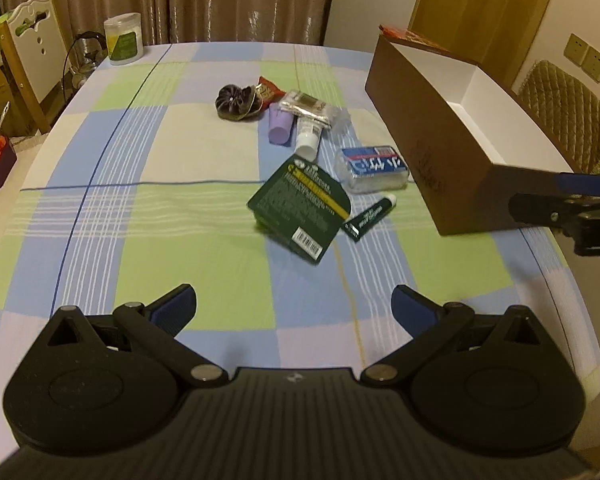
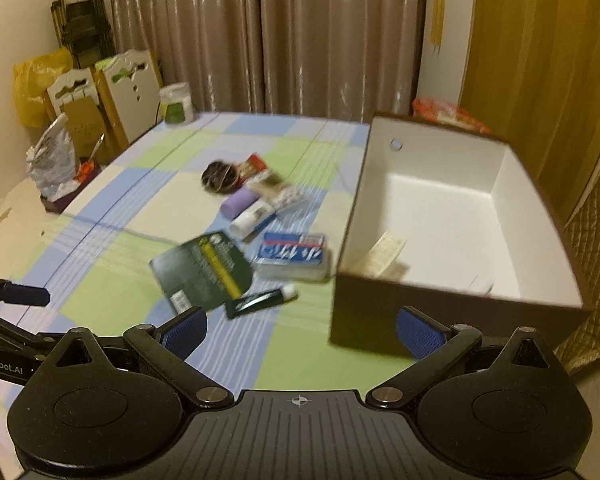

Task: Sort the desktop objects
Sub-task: 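Withdraw both grippers from the box back over the table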

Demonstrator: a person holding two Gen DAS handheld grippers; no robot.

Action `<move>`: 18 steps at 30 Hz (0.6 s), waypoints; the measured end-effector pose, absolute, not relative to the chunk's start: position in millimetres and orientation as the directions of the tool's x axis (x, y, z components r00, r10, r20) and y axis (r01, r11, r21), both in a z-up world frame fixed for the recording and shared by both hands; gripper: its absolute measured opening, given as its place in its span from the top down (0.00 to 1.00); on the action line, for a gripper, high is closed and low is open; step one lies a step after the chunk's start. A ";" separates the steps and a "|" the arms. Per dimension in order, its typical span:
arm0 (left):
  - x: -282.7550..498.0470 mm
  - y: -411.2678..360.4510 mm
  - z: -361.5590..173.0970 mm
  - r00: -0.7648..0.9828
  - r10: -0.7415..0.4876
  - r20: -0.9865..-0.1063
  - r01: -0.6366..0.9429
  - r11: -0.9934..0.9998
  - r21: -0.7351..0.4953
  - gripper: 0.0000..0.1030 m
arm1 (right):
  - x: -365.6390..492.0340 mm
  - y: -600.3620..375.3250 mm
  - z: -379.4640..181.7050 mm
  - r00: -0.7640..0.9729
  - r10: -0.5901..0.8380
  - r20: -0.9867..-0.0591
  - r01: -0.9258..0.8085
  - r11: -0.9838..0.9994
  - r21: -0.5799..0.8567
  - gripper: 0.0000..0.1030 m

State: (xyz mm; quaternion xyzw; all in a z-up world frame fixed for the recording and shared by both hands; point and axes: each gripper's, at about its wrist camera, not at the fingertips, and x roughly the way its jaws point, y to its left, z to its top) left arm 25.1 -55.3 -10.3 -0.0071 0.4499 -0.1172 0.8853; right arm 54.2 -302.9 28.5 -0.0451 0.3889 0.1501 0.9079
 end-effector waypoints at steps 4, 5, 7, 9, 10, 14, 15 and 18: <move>18.5 -46.3 -12.4 0.566 -0.224 -0.793 0.211 0.970 -0.123 0.01 | 50.0 -292.0 22.5 0.619 0.238 -0.749 -0.309 0.950 0.046 0.00; 17.7 -44.5 -12.9 0.565 -0.226 -0.793 0.213 0.969 -0.125 0.01 | 47.2 -291.0 22.4 0.619 0.234 -0.749 -0.302 0.952 0.048 0.00; 15.9 -41.6 -13.6 0.564 -0.232 -0.793 0.216 0.968 -0.130 0.01 | 43.4 -289.2 21.8 0.618 0.233 -0.751 -0.294 0.954 0.054 0.00; 14.2 -40.0 -14.3 0.561 -0.239 -0.792 0.223 0.966 -0.134 0.01 | 39.8 -287.0 20.2 0.615 0.228 -0.755 -0.288 0.956 0.054 0.00; 13.5 -39.5 -14.7 0.560 -0.243 -0.792 0.227 0.965 -0.135 0.01 | 38.3 -286.4 19.7 0.614 0.223 -0.757 -0.282 0.958 0.054 0.00; 11.8 -38.2 -15.7 0.554 -0.256 -0.792 0.237 0.961 -0.144 0.01 | 33.6 -284.7 18.8 0.609 0.217 -0.763 -0.268 0.961 0.059 0.00; 11.6 -38.3 -15.7 0.554 -0.258 -0.791 0.241 0.960 -0.144 0.01 | 32.9 -284.1 18.9 0.609 0.215 -0.763 -0.265 0.962 0.059 0.00; 12.1 -37.4 -14.9 0.555 -0.264 -0.789 0.247 0.958 -0.147 0.01 | 31.1 -283.0 19.3 0.608 0.211 -0.765 -0.257 0.965 0.062 0.00</move>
